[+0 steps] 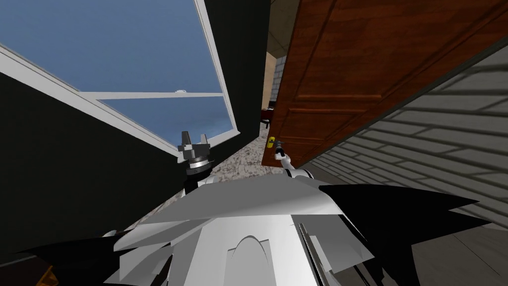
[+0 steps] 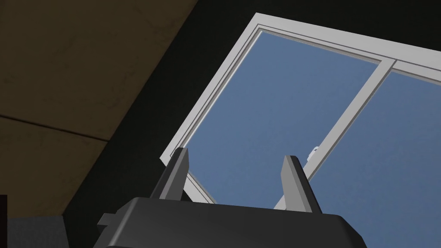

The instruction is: Push the door open

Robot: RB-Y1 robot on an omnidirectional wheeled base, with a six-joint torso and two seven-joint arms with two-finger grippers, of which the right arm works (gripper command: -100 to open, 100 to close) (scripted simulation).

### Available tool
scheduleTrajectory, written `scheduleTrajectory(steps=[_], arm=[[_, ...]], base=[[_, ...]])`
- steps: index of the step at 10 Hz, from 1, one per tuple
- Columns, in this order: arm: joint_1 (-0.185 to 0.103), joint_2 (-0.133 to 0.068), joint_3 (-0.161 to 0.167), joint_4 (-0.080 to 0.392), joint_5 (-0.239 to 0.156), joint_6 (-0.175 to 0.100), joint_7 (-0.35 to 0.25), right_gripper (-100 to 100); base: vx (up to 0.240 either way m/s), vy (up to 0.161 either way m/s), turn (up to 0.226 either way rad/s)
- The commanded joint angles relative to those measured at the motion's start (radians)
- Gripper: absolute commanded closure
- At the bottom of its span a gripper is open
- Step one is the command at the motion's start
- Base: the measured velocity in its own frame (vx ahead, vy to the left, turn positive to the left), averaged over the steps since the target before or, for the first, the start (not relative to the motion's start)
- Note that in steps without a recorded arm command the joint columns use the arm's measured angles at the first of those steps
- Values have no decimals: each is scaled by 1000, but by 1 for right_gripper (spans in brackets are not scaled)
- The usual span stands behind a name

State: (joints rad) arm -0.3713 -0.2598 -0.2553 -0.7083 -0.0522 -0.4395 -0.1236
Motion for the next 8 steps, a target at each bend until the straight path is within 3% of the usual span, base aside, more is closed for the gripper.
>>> scheduleTrajectory(steps=[1, 5, 6, 8], arm=[[-4, -10, -21, 13, -5, -7, 8, 100], [-1, -20, -57, 20, -16, -9, 22, 100], [0, -17, -51, 28, -14, -13, 20, 100], [3, -25, -71, 27, -20, -12, 26, 100]], base=[[189, 130, -78], [183, 79, -64], [79, 23, -31], [168, 31, -42]])
